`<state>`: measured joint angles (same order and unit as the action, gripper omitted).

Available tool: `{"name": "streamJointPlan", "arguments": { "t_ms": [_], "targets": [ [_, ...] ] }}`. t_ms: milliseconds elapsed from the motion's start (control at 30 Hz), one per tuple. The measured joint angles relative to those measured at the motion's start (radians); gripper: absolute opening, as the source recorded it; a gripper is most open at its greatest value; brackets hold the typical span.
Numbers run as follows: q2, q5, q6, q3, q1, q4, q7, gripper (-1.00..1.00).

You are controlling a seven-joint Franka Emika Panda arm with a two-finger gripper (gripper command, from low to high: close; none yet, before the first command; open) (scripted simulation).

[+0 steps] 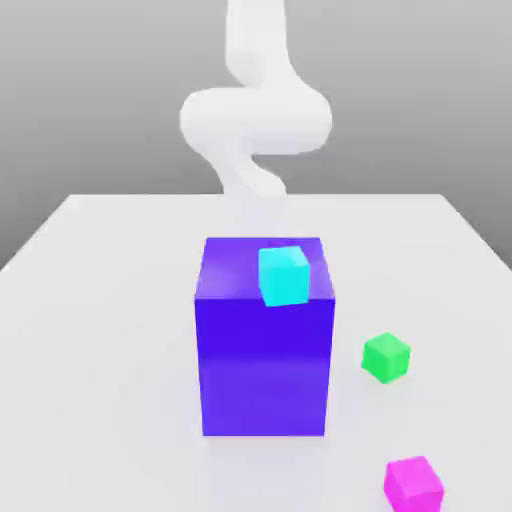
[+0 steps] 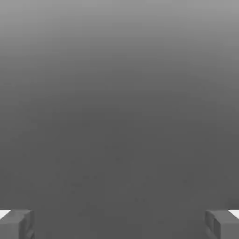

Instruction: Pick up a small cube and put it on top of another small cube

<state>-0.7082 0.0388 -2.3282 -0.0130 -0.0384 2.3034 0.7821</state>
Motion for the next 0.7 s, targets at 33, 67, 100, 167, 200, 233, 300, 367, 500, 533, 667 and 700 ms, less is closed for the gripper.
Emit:
{"name": "streamJointPlan", "arguments": {
  "t_ms": [33, 67, 100, 167, 200, 233, 300, 367, 500, 533, 667, 700],
  "targets": [
    [0.040, 0.017, -0.012, -0.004, -0.016, 0.001, -0.008, 0.00],
    [0.078, 0.033, -0.023, -0.007, -0.030, 0.003, -0.015, 0.00],
    [0.115, 0.047, -0.034, -0.011, -0.045, 0.004, -0.021, 0.00],
    [0.189, 0.075, -0.056, -0.013, -0.071, 0.006, -0.033, 0.00],
    [0.226, 0.089, -0.067, -0.013, -0.083, 0.008, -0.039, 0.00],
    [0.263, 0.101, -0.077, -0.012, -0.094, 0.009, -0.043, 0.00],
    [0.336, 0.125, -0.099, -0.006, -0.114, 0.011, -0.052, 0.00],
    [0.409, 0.143, -0.122, 0.003, -0.131, 0.014, -0.057, 0.00],
    [0.553, 0.161, -0.168, 0.028, -0.159, 0.020, -0.055, 0.00],
    [0.589, 0.161, -0.180, 0.036, -0.166, 0.021, -0.050, 0.00],
    [0.730, 0.135, -0.231, 0.055, -0.212, 0.029, -0.016, 0.00],
    [0.765, 0.123, -0.245, 0.055, -0.220, 0.031, -0.004, 0.00]
  ]
}}
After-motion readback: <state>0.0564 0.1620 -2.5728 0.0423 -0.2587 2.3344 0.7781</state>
